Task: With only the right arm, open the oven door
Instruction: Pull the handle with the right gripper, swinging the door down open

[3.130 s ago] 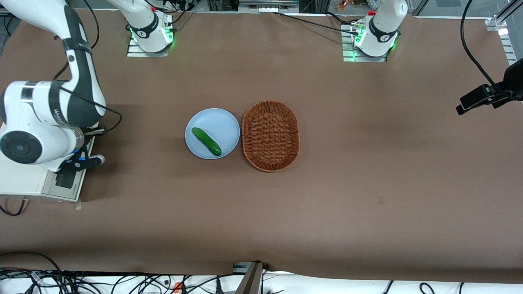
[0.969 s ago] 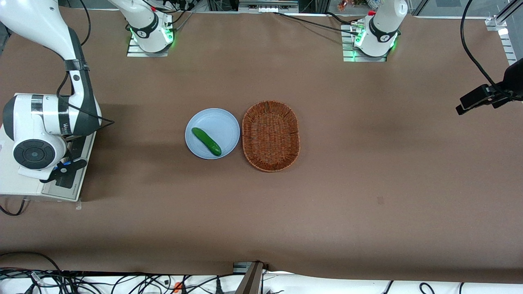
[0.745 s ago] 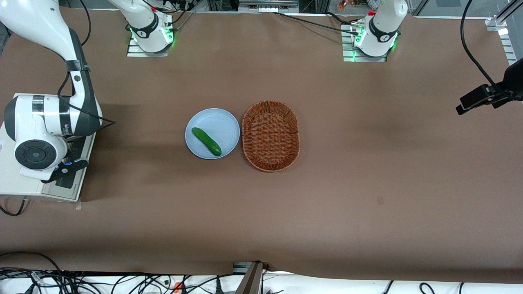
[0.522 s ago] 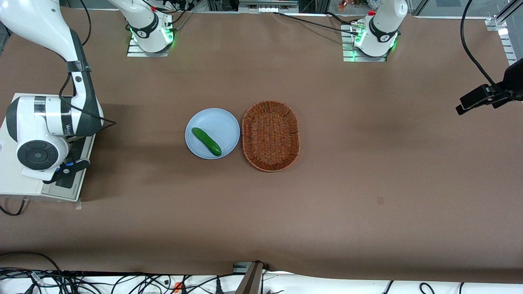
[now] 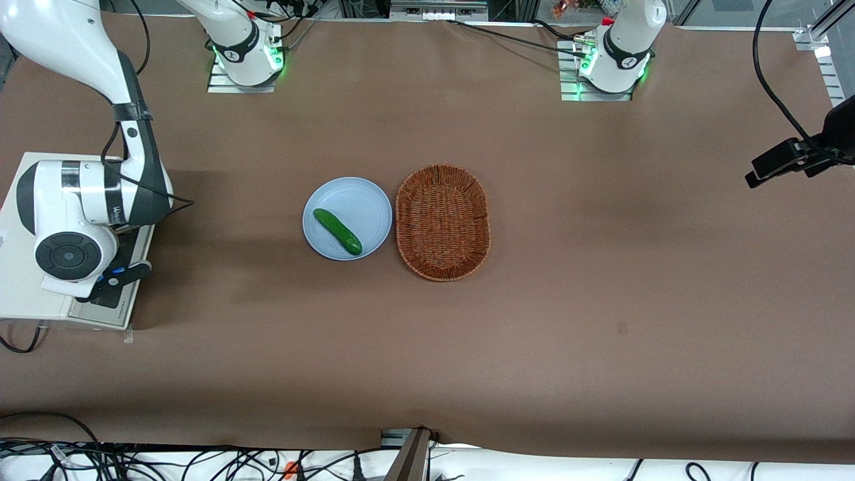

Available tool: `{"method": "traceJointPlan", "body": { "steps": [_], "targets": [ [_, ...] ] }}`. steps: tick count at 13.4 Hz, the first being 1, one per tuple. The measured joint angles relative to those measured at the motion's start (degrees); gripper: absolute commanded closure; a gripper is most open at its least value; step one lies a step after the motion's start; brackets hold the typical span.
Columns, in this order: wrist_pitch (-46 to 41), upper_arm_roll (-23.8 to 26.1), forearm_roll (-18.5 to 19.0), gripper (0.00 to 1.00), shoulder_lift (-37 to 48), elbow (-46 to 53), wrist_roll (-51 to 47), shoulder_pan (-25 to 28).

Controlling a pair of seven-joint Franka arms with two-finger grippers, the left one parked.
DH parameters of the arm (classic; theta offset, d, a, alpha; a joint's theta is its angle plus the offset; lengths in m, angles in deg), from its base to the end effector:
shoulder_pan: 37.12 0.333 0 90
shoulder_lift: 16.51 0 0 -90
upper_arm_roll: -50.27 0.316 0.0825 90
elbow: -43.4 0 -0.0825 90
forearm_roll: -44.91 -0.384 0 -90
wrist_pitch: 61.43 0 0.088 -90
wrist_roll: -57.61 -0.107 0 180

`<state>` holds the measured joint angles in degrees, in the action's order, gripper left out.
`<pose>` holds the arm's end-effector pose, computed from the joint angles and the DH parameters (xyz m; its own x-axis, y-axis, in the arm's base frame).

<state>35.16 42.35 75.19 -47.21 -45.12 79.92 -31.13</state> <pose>0.6534 -0.0582 0.3321 0.7605 0.3320 -0.5580 0.5631 -0.7651 0.3123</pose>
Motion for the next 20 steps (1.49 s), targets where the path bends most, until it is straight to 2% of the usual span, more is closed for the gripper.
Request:
{"method": "traceJointPlan", "body": {
  "steps": [9,14,20],
  "targets": [
    [0.05,0.22,-1.42,1.00,-0.07,0.06,-2.21,0.57],
    [0.93,0.55,-4.14,1.00,-0.29,0.06,-3.99,1.71],
    [6.94,2.91,-12.18,1.00,-4.01,-0.45,-7.33,2.82]
  ]
}}
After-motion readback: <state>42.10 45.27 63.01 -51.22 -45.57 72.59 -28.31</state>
